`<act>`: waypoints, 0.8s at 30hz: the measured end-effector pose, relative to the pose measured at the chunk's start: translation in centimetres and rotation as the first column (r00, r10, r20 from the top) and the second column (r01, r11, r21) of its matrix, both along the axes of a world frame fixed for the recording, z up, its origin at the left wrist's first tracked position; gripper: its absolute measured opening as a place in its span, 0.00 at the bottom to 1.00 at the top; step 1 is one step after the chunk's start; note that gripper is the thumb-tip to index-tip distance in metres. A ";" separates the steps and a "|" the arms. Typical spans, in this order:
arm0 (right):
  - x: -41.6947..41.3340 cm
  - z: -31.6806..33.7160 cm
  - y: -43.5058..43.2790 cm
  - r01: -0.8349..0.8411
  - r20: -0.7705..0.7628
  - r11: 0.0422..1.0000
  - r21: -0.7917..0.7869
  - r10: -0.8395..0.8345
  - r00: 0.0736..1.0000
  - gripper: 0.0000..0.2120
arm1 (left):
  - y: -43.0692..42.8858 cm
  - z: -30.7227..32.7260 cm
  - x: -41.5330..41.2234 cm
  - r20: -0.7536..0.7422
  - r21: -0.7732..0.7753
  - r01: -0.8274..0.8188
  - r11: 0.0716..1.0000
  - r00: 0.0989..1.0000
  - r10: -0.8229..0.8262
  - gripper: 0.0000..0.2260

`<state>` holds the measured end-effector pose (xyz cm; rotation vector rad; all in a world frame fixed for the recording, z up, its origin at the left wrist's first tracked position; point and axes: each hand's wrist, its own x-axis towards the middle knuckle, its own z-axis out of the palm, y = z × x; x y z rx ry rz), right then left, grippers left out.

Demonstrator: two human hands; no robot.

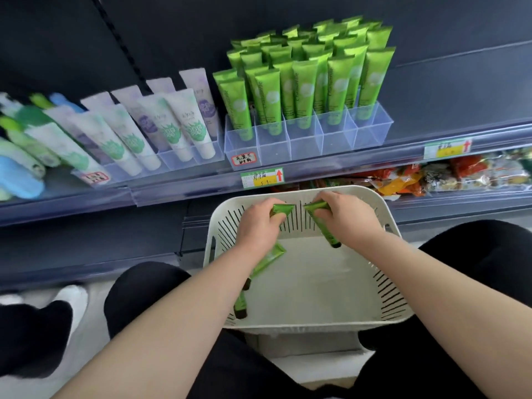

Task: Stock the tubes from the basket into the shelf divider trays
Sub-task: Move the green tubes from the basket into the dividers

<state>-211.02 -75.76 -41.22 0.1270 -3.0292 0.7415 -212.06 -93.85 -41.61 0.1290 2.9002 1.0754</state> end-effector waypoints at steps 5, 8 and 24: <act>-1.0 5.4 0.9 0.026 -0.184 1.000 0.014 -0.023 0.983 0.10 | 0.8 6.3 -1.8 -0.221 0.096 -0.035 0.995 0.974 0.056 0.11; -1.9 8.6 2.1 0.072 -0.290 0.997 -0.015 -0.073 0.954 0.10 | 2.1 10.2 -3.1 -0.333 0.129 -0.016 0.991 0.941 0.059 0.11; -9.9 13.3 8.9 0.193 -0.403 0.980 0.038 -0.162 0.901 0.13 | 10.6 16.6 -8.5 -0.487 0.192 0.078 0.978 0.873 0.025 0.09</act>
